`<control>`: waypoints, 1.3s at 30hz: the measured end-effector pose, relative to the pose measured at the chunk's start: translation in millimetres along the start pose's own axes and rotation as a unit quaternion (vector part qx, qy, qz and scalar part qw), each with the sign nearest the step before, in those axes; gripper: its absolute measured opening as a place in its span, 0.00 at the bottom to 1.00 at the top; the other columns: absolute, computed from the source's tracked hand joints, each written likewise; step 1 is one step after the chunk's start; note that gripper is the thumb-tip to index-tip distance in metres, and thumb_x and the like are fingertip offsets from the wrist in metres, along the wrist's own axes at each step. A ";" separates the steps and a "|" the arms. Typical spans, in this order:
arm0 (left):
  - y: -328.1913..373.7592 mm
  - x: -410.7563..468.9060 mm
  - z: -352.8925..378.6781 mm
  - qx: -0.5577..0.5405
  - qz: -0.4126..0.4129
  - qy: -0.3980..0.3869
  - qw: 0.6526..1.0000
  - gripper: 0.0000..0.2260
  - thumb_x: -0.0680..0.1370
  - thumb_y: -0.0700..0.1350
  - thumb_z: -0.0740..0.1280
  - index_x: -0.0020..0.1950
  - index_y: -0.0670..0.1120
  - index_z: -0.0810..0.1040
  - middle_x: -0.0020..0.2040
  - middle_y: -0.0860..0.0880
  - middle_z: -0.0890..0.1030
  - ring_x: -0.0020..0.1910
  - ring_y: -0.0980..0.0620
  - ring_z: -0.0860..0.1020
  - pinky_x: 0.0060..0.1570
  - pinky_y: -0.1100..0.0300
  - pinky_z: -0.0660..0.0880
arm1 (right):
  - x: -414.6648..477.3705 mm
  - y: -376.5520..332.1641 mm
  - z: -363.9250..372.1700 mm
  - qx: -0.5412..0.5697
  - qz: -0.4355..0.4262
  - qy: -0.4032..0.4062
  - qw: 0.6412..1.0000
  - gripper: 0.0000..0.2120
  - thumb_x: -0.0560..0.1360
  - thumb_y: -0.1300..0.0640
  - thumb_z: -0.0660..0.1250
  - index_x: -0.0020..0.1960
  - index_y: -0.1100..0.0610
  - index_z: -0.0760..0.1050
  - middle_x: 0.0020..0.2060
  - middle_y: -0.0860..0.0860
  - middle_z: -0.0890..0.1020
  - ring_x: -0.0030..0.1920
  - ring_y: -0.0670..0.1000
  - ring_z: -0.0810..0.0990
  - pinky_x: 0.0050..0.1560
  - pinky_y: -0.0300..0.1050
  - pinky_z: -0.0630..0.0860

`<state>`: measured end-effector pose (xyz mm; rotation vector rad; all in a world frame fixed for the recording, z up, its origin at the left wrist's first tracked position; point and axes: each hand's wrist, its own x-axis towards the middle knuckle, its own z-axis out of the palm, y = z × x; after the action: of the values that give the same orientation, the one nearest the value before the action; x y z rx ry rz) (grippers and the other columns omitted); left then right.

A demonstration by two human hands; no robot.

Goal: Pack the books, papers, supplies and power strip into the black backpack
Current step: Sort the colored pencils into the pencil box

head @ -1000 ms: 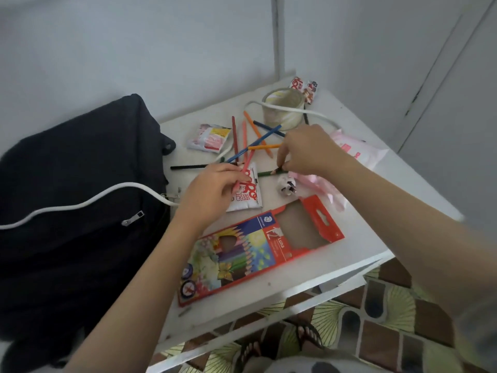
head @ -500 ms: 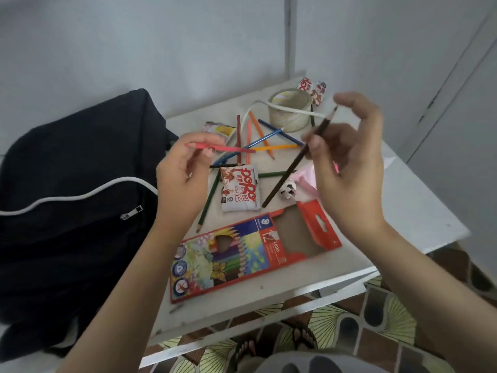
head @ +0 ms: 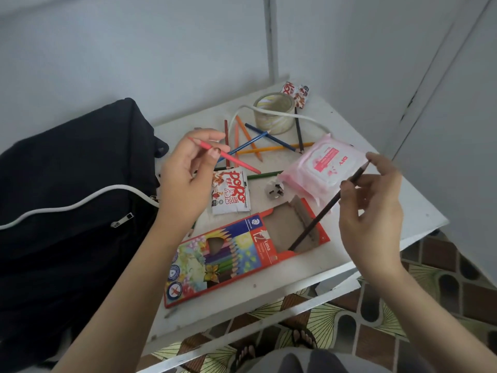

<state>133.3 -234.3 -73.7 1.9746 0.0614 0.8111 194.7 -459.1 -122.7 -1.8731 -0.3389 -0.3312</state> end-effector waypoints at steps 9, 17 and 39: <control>5.8 -2.3 6.0 0.005 -0.008 -0.029 1.000 0.11 0.79 0.34 0.60 0.54 0.49 0.75 0.48 0.59 0.81 0.53 0.55 0.80 0.56 0.60 0.75 | -29.2 19.2 -9.5 -0.095 0.002 -0.124 0.988 0.41 0.67 0.41 0.71 0.71 0.55 0.58 0.58 0.48 0.73 0.51 0.49 0.74 0.49 0.39 0.69; 10.1 -3.9 9.4 0.012 -0.002 -0.037 0.999 0.11 0.79 0.33 0.60 0.54 0.48 0.74 0.50 0.49 0.80 0.52 0.55 0.80 0.55 0.59 0.76 | -32.7 33.3 -12.8 -0.239 -0.056 -0.154 0.957 0.49 0.58 0.43 0.79 0.71 0.60 0.62 0.70 0.57 0.66 0.68 0.57 0.65 0.67 0.45 0.57; 17.5 -20.8 67.1 0.152 -0.011 -0.284 0.947 0.29 0.76 0.41 0.67 0.74 0.52 0.61 0.47 0.55 0.76 0.45 0.59 0.75 0.47 0.69 0.72 | -42.0 43.8 -5.3 -0.244 -0.197 -0.080 0.946 0.20 0.70 0.46 0.70 0.56 0.58 0.77 0.63 0.60 0.74 0.60 0.59 0.71 0.58 0.49 0.64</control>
<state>150.0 -302.4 -91.5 2.4270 -0.1378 0.1977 172.9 -480.7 -175.3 -2.3218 -0.8066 -0.5753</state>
